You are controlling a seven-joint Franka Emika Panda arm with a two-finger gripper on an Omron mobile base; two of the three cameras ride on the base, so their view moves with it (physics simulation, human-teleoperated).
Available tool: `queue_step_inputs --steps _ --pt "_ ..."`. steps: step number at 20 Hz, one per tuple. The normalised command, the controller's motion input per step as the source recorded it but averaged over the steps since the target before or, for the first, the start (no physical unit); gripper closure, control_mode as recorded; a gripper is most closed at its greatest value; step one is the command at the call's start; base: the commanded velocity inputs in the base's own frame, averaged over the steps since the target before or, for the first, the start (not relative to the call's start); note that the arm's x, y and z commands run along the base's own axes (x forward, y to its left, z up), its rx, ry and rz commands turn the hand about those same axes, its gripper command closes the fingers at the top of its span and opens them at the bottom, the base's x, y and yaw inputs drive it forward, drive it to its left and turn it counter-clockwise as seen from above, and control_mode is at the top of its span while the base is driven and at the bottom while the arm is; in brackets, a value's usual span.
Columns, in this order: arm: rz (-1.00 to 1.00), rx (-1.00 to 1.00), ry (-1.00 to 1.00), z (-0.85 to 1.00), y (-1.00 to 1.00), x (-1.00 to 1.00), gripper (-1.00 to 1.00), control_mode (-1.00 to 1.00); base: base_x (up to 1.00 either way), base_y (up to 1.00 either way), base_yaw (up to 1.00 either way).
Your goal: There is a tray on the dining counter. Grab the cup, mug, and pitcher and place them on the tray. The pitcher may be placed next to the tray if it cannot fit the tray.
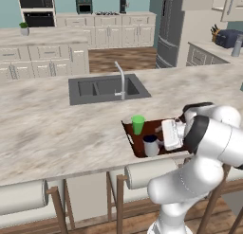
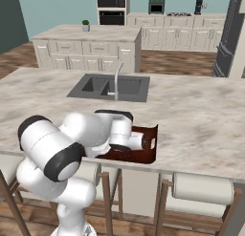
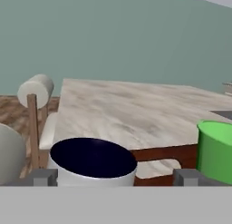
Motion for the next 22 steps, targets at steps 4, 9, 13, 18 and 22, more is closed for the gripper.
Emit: queue_step_inputs --steps 4,9,13,18,22 --pt "-0.07 -0.07 0.00 0.00 0.42 0.16 -1.00 -1.00 0.00 0.00 0.00" --pt "-0.05 -0.03 0.00 0.00 0.28 0.08 -1.00 -1.00 0.00 0.00 0.00" --pt "-0.08 0.00 0.00 0.06 0.01 -0.04 -1.00 -1.00 0.00 0.00 0.00" --pt "-0.11 0.00 0.00 0.55 -0.35 -0.33 -1.00 -1.00 0.00 0.00 0.00" --pt "-0.12 0.00 0.00 0.76 -0.41 -0.25 -1.00 -1.00 0.00 0.00 0.00"
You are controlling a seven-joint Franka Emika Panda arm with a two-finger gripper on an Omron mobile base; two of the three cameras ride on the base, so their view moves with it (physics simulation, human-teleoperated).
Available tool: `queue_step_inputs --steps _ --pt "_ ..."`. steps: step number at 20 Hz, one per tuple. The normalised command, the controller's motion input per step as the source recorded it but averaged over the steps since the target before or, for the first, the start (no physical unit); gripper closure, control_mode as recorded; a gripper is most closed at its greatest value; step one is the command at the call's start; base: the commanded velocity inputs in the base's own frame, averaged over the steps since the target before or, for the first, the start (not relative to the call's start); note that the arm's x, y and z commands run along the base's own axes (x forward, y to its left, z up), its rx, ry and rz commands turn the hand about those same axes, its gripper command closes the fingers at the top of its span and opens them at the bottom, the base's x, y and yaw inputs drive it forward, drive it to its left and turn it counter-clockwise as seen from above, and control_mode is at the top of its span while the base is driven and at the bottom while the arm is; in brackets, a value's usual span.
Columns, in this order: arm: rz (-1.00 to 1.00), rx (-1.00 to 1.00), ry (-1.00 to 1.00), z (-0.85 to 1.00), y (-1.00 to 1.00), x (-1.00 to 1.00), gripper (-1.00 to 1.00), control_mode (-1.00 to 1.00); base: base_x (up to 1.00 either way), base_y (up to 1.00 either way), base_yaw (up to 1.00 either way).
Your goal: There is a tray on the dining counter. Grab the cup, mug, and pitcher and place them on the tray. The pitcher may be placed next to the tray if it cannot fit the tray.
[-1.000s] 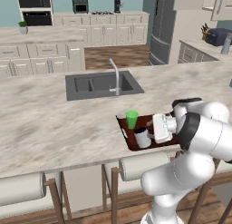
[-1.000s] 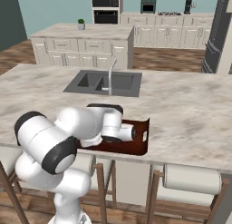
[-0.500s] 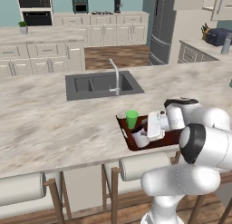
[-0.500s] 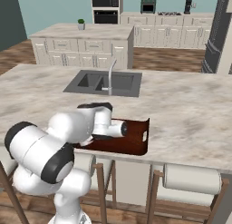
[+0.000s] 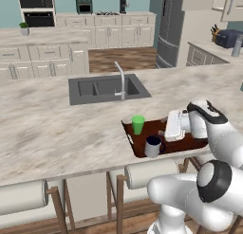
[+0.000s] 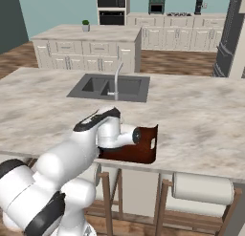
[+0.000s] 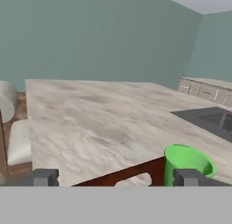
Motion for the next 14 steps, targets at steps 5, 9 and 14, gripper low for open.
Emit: queue_step_inputs --steps 5,9,14 --pt "-0.14 0.00 0.00 0.76 -0.14 -0.09 -1.00 -1.00 0.00 0.00 0.00" --pt "-0.16 -0.03 0.02 0.65 0.00 -0.11 -1.00 -1.00 0.00 0.00 0.00" --pt "-0.22 -0.10 0.10 0.60 -0.11 -0.49 -1.00 -1.00 0.00 0.00 0.00"
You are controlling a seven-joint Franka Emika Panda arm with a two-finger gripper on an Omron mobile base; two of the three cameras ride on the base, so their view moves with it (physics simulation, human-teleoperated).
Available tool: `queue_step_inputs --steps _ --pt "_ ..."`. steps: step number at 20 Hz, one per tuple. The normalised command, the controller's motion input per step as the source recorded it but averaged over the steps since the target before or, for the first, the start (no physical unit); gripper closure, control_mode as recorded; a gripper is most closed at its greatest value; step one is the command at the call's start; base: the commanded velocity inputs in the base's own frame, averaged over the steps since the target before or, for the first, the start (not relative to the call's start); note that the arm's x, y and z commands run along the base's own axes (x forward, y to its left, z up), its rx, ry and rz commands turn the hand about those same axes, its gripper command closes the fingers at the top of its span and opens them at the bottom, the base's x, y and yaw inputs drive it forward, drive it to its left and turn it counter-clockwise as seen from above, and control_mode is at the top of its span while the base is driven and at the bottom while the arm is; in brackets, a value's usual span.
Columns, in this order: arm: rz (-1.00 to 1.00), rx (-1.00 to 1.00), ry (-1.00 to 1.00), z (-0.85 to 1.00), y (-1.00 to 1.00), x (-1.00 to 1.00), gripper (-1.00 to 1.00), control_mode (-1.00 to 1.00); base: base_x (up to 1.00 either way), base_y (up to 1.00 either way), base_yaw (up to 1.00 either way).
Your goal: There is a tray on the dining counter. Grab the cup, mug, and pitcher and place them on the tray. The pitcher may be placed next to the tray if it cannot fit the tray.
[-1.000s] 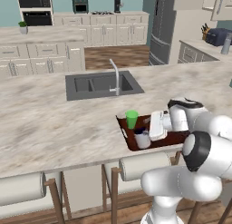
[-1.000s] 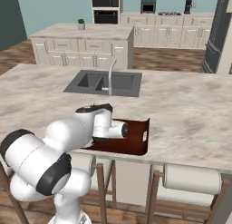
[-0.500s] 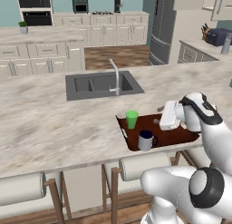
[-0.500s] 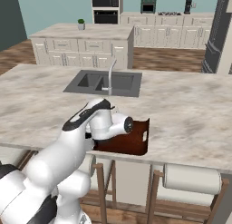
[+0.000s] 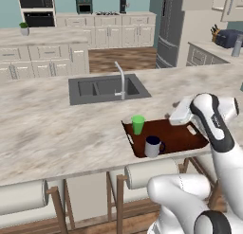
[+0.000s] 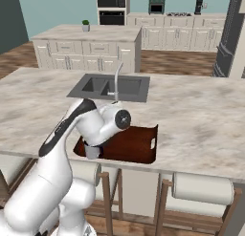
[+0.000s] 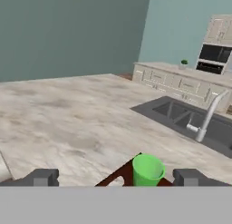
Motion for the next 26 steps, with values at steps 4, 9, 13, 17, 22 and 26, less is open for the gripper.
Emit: queue_step_inputs --steps 4,9,13,17,22,26 --pt "-0.32 -0.08 0.19 0.61 -0.19 -0.54 -1.00 -1.00 0.00 0.00 0.00" --pt "-0.36 -0.07 0.28 0.65 -0.24 -0.54 -1.00 -1.00 0.00 0.00 0.00" --pt "-0.37 -0.09 0.29 0.51 -0.18 -0.62 -1.00 -1.00 0.00 0.00 0.00" --pt "-0.38 -0.06 0.28 0.40 -0.15 -0.76 -1.00 -1.00 0.00 0.00 0.00" --pt "-0.33 -0.08 0.25 0.24 -0.05 -0.79 -1.00 -1.00 0.00 0.00 0.00" --pt "-0.07 -0.04 0.13 0.00 -0.01 -0.81 -1.00 -1.00 0.00 0.00 0.00"
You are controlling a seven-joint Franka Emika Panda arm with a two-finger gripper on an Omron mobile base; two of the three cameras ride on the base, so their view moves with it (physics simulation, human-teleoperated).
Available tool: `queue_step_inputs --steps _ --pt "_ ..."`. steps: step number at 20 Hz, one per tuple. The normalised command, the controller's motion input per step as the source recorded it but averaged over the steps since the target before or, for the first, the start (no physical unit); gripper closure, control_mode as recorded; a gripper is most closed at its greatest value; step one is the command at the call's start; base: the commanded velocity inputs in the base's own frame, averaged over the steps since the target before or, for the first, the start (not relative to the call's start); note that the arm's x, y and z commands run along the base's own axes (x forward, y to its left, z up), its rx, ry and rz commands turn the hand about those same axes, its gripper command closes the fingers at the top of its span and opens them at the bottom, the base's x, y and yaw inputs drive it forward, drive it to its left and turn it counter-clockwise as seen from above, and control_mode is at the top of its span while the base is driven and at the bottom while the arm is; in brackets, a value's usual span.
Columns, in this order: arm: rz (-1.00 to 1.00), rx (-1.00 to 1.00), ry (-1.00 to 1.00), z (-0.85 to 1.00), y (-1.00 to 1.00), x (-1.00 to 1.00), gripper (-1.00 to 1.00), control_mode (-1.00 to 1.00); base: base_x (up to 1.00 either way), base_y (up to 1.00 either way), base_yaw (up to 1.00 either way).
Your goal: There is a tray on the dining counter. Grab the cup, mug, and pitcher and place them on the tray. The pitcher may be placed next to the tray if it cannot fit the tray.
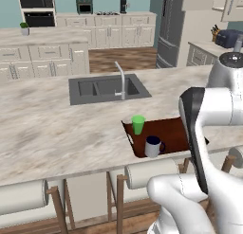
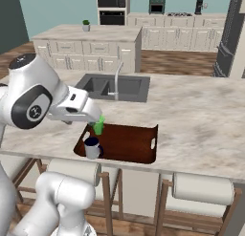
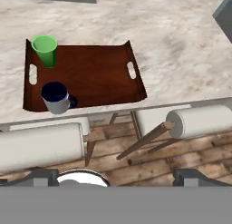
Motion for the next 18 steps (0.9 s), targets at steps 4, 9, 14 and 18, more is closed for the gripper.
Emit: queue_step_inputs --steps 4,9,14,18 --pt "0.01 0.01 0.06 0.06 0.02 -0.66 -1.00 -1.00 0.00 0.00 0.00" --pt "0.05 0.05 0.00 0.07 0.34 -0.20 -1.00 -1.00 0.00 0.00 0.00" --pt "0.00 0.02 0.01 0.24 0.50 -0.05 -1.00 -1.00 0.00 0.00 0.00" --pt "0.00 0.12 0.05 0.20 0.06 -0.13 -1.00 -1.00 0.00 0.00 0.00"
